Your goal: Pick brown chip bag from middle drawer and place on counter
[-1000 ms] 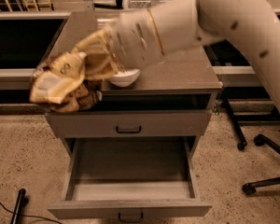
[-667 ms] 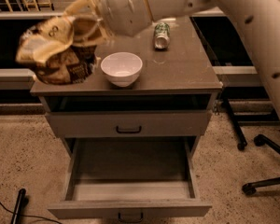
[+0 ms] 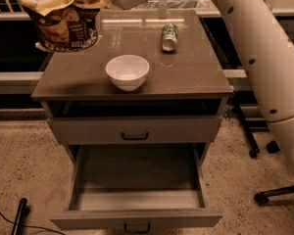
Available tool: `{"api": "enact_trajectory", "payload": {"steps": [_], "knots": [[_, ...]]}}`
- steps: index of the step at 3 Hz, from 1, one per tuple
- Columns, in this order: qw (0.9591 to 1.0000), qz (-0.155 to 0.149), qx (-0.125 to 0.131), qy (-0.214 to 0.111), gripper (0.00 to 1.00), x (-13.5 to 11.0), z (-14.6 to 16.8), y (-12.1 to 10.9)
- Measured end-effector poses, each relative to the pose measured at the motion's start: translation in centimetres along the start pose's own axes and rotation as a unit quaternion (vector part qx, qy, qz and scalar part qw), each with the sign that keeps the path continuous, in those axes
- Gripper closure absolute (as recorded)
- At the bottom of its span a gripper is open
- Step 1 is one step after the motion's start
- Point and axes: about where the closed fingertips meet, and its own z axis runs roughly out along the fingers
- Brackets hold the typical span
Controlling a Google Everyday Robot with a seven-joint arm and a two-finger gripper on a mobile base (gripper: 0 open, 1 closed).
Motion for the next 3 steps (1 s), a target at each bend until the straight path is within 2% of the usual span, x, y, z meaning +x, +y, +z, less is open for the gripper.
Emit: {"api": "enact_trajectory", "payload": {"steps": [1, 2, 3], "knots": [[1.0000, 0.000, 0.000, 0.000, 1.00, 0.0, 0.0, 0.0], [0.9992, -0.028, 0.019, 0.021, 1.00, 1.9, 0.4, -0.9], [0.9951, -0.089, 0.019, 0.038, 1.00, 5.5, 1.5, -1.9]]}}
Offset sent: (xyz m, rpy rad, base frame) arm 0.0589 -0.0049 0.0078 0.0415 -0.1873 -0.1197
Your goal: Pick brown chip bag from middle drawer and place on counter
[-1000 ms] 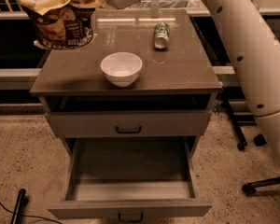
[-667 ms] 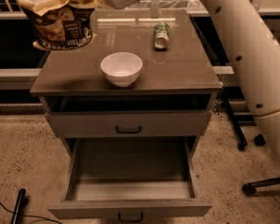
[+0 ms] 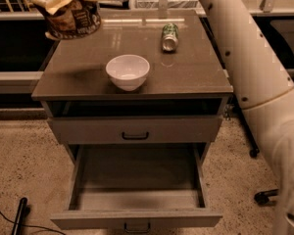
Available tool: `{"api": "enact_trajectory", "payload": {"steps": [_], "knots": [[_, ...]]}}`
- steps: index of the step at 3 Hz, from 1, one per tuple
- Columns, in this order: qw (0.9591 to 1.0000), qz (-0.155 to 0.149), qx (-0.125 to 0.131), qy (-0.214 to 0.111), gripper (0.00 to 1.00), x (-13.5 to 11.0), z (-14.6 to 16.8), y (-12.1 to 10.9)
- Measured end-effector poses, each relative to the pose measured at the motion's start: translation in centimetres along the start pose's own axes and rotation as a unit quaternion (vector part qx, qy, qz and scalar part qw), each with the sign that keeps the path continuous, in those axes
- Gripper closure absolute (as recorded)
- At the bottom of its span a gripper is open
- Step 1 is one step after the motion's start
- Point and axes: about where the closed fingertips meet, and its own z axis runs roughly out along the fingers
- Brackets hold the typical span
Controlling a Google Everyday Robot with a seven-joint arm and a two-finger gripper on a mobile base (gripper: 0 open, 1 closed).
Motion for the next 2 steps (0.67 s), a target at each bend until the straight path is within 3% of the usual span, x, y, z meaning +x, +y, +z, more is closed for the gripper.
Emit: {"api": "enact_trajectory", "payload": {"steps": [1, 2], "knots": [[0.9987, -0.040, 0.008, 0.031, 1.00, 4.9, 1.3, -0.1], [0.9966, -0.030, 0.012, 0.076, 1.00, 9.8, 1.7, 2.1]]}}
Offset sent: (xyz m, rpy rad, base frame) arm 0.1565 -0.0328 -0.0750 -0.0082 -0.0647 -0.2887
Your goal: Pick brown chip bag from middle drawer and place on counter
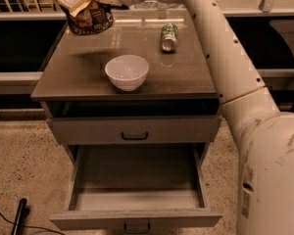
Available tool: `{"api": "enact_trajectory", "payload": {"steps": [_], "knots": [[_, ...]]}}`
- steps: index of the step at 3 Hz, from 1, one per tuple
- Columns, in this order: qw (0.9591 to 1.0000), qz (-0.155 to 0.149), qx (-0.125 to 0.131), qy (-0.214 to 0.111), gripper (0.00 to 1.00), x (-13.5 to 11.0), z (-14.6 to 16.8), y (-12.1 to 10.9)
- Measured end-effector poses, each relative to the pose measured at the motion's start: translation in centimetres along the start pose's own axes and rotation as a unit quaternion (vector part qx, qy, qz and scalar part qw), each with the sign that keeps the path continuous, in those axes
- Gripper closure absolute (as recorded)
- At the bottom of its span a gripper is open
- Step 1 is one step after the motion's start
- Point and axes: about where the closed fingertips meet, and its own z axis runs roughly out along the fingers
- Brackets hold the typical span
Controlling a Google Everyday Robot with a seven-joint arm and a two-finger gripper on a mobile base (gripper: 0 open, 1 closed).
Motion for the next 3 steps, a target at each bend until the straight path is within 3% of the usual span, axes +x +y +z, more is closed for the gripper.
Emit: {"api": "enact_trajectory", "payload": {"steps": [1, 2, 3], "knots": [[0.9993, 0.020, 0.000, 0.032, 1.00, 3.1, 0.6, 2.5], [0.9977, 0.033, 0.002, 0.059, 0.82, 5.0, 0.4, 4.2], [0.9974, 0.026, 0.020, 0.065, 0.58, 5.7, 0.3, 4.7]]}}
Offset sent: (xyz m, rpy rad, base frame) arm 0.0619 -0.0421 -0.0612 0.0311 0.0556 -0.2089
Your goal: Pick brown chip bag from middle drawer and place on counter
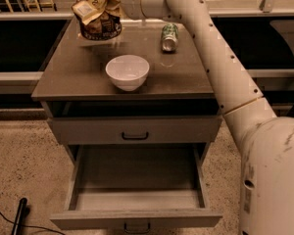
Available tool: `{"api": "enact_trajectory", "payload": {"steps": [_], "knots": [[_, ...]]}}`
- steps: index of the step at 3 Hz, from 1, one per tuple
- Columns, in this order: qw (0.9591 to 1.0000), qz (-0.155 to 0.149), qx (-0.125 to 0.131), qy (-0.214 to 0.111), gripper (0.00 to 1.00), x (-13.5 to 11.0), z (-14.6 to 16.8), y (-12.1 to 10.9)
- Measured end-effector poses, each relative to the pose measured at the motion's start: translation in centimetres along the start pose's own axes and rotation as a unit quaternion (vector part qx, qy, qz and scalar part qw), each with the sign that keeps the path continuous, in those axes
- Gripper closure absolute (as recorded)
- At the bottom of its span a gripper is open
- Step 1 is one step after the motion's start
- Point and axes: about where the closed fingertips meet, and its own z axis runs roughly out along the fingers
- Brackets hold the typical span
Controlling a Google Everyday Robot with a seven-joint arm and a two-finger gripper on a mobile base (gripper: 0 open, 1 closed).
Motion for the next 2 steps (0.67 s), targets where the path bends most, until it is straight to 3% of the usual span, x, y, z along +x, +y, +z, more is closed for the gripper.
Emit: {"api": "enact_trajectory", "payload": {"steps": [1, 2], "knots": [[1.0000, -0.005, 0.003, 0.000, 0.27, 0.04, -0.01, 0.00], [1.0000, -0.004, 0.003, 0.000, 0.04, 0.04, 0.00, 0.00]]}}
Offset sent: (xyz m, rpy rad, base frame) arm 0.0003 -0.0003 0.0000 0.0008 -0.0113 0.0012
